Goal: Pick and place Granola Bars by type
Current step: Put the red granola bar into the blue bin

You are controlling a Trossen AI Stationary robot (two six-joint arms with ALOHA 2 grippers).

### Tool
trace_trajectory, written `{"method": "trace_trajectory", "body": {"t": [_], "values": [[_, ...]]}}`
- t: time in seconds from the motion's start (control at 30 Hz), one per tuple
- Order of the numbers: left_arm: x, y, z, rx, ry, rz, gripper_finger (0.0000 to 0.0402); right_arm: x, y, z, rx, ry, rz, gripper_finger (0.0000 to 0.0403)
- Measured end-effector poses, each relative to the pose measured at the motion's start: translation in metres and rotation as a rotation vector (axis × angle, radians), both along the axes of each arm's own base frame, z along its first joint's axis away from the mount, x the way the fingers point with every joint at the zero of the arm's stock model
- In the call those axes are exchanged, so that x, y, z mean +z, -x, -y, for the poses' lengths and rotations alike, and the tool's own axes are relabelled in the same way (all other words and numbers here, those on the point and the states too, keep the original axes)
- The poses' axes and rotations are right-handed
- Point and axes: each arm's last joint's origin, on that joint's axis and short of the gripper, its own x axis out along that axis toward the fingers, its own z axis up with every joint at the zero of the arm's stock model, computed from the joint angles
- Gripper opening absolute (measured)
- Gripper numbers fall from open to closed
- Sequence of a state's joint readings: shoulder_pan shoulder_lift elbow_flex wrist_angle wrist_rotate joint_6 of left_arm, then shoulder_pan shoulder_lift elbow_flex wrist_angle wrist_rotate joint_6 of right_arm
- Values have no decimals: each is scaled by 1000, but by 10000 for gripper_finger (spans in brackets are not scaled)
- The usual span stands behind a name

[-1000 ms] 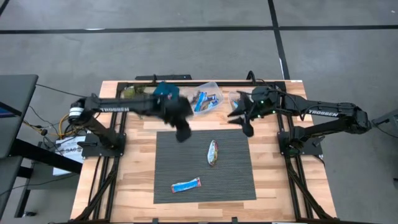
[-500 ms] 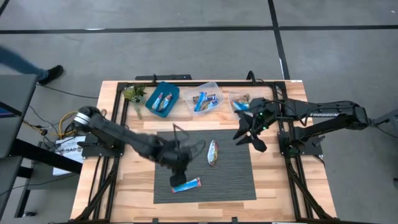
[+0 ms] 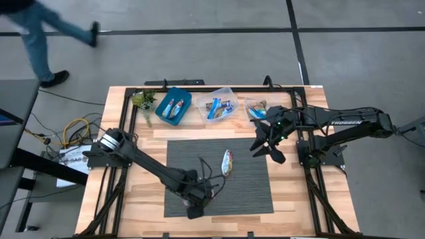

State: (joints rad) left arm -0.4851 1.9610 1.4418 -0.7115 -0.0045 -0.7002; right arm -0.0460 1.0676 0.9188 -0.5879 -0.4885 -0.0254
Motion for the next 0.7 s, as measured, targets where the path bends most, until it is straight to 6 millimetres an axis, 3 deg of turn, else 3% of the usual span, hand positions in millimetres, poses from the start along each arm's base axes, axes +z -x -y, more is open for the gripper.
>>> {"method": "trace_trajectory", "body": {"t": [0.23, 0.43, 0.7], "values": [[-25, -10, 5, 0, -7, -9, 112, -1, 1, 0, 1, -1, -10, 126], [-30, -10, 4, 6, -33, -17, 107, -1, 1, 0, 3, 0, -10, 126], [-31, -10, 5, 17, -20, -25, 8, -1, 1, 0, 6, 4, -7, 126]]}}
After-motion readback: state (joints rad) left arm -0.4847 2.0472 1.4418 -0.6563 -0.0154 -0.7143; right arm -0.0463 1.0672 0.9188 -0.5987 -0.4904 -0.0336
